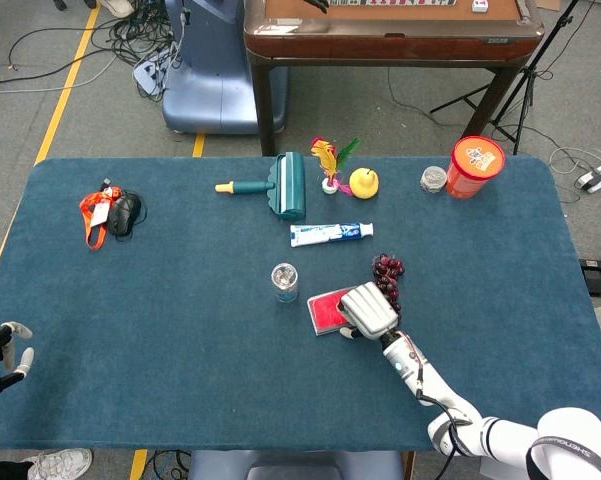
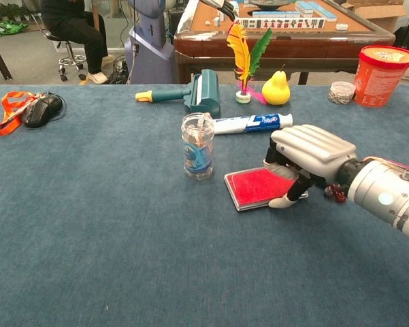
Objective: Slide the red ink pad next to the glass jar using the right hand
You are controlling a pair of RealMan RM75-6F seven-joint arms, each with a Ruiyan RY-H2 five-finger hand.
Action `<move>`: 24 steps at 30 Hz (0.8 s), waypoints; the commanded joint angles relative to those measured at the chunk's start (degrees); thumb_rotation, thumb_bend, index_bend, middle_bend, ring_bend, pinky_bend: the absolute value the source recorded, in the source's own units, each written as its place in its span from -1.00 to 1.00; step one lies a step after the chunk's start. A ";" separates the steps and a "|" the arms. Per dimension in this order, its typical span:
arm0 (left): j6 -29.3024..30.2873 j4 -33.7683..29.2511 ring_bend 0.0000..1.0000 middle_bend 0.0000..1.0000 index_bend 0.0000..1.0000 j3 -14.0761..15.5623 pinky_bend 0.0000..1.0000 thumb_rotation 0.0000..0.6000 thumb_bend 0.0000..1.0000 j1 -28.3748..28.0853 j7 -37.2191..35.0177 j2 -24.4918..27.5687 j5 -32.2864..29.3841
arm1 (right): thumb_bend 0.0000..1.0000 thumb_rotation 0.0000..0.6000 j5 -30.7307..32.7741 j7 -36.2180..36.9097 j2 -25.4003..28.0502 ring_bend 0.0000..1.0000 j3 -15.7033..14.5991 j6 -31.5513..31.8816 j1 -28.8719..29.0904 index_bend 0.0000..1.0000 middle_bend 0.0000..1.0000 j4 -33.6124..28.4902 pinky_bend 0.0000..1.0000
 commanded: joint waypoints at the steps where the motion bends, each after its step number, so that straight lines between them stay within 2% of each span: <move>1: -0.02 -0.02 0.20 0.48 -0.05 -0.01 0.58 1.00 -0.21 0.02 -0.05 0.04 -0.06 | -1.00 1.00 0.48 -0.04 -0.53 1.00 0.44 -0.09 0.27 1.00 1.00 0.90 1.00; 24: -0.15 -0.02 0.20 0.48 -0.05 -0.03 0.58 1.00 -0.21 0.03 -0.01 0.12 -0.17 | -1.00 1.00 2.19 0.41 -4.10 1.00 2.71 3.19 0.65 1.00 1.00 5.50 1.00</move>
